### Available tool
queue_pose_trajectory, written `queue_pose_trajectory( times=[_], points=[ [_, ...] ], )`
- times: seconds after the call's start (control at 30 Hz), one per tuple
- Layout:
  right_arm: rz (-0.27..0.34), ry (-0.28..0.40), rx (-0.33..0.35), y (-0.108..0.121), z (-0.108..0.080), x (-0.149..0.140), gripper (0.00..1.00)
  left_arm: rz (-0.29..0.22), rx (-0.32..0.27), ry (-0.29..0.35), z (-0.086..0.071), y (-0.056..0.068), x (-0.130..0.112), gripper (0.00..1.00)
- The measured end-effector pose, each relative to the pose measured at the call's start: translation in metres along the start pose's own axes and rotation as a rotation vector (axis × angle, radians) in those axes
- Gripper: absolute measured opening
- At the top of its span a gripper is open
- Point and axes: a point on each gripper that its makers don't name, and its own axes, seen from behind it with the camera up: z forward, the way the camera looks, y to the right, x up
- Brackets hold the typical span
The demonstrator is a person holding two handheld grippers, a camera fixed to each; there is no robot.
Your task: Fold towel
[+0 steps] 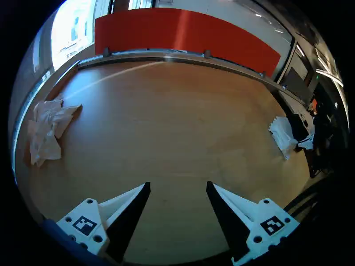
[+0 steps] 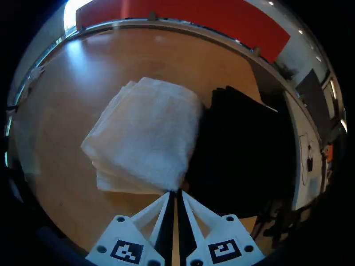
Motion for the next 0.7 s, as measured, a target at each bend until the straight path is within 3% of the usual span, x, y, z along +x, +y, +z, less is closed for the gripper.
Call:
queue_pose_trajectory(
  times=[0.4,0.7],
  points=[
    [0.017,-0.028,-0.028,0.008,0.013,-0.003,0.04,-0.002,0.005,-0.002,0.001,-0.002,0.001,0.94],
    [0.024,-0.024,-0.035,0.008,0.013,-0.002,0.08,-0.001,0.006,-0.003,0.001,-0.003,0.001,0.94]
  ],
)
